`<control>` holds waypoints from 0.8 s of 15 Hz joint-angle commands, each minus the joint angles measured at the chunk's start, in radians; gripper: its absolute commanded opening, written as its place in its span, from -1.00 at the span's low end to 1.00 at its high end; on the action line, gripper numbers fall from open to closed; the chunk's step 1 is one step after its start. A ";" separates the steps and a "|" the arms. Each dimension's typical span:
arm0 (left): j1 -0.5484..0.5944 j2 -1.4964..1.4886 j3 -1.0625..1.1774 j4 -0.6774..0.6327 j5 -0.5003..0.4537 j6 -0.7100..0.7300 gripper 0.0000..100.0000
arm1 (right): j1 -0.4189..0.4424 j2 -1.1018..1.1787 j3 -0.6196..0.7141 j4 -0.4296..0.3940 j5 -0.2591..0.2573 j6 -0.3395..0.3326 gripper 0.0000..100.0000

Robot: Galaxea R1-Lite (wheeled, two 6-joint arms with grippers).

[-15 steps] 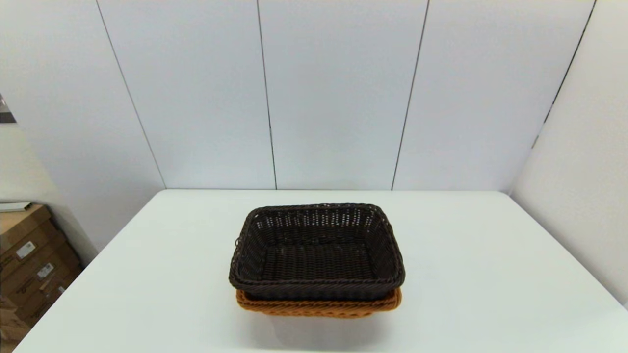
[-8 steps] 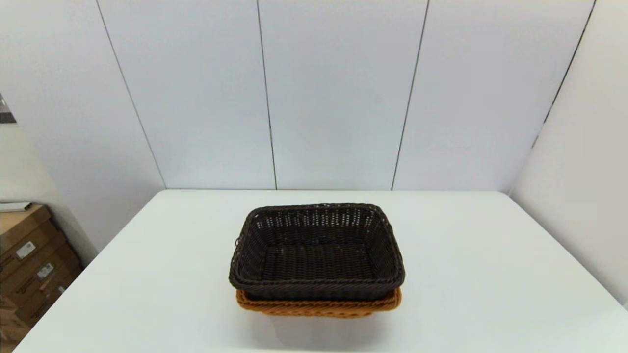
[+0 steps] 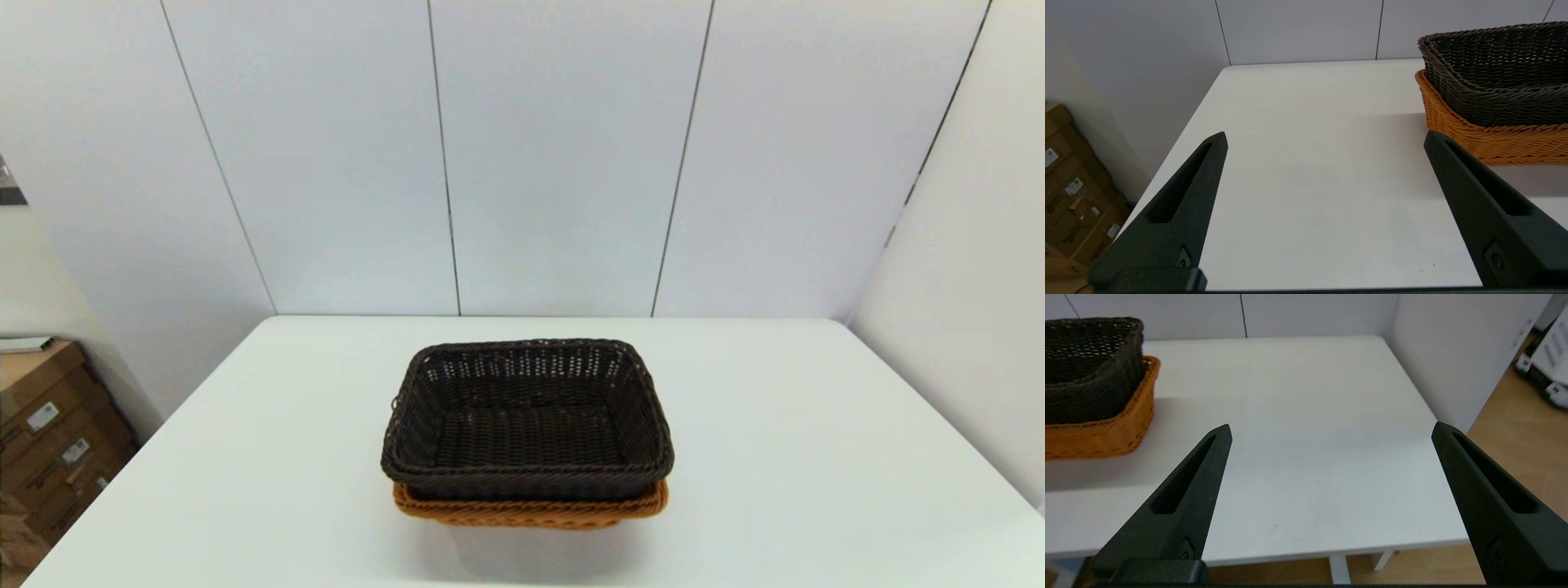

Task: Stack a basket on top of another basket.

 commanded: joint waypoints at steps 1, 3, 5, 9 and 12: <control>0.000 0.000 0.000 0.000 0.000 0.000 1.00 | 0.000 -0.004 0.193 -0.259 0.003 -0.074 1.00; 0.000 0.000 0.000 0.000 0.000 0.000 1.00 | 0.000 -0.004 0.236 -0.282 0.006 -0.082 1.00; 0.000 0.000 0.000 0.000 0.000 0.000 1.00 | 0.000 -0.004 0.251 -0.288 0.044 -0.077 1.00; 0.000 0.000 0.000 0.000 0.000 0.000 1.00 | 0.000 -0.004 0.254 -0.291 0.081 -0.111 1.00; 0.000 0.000 0.000 0.000 0.000 0.000 1.00 | 0.000 -0.004 0.257 -0.291 0.104 -0.139 1.00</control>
